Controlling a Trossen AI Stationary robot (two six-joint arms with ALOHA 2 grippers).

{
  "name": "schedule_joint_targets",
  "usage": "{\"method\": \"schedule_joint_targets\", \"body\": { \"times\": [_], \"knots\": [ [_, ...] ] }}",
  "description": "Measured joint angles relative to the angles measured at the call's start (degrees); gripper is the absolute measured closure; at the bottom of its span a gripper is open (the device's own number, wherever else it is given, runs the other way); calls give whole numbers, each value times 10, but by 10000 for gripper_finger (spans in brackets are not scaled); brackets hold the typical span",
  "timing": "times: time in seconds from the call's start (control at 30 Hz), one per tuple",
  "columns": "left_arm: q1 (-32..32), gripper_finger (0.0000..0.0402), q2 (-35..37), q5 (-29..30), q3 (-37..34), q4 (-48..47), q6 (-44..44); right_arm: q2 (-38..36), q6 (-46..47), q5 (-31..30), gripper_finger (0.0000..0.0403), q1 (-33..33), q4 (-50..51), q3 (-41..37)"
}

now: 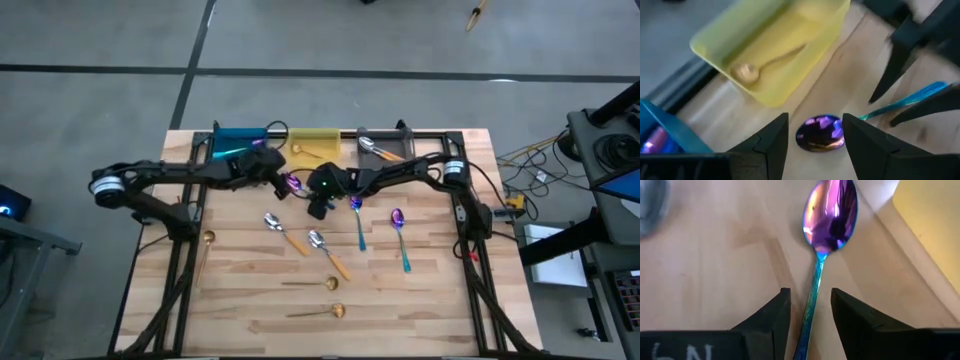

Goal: Sort silverware by color (type)
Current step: Put the blue spoon into the blue bin

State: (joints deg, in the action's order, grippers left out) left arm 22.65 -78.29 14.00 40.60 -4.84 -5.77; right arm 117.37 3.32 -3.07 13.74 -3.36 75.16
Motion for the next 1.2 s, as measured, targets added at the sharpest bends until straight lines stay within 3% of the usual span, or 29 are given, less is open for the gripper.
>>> {"method": "schedule_joint_targets", "body": {
  "times": [0.23, 0.47, 0.7, 0.83, 1.03, 1.2],
  "knots": [
    [-2, 235, 71, 0, 0, 5, 23, 41, -3, -5, 303, 0, -3, 31],
    [-4, 235, 111, 0, -1, 28, 40, 66, -2, -1, 382, 1, -11, 43],
    [-13, 235, 124, 0, -21, 56, 39, 38, -16, 6, 388, 0, 0, 39],
    [-14, 235, 137, 0, -28, 54, 26, -15, -52, 14, 388, -3, 44, 32],
    [-15, 235, 185, 0, -29, 67, 37, -154, -99, 4, 389, 0, 49, -13],
    [-15, 235, 222, -45, -35, 112, 64, -251, -116, 0, 390, -2, -61, -91]
  ]
}}
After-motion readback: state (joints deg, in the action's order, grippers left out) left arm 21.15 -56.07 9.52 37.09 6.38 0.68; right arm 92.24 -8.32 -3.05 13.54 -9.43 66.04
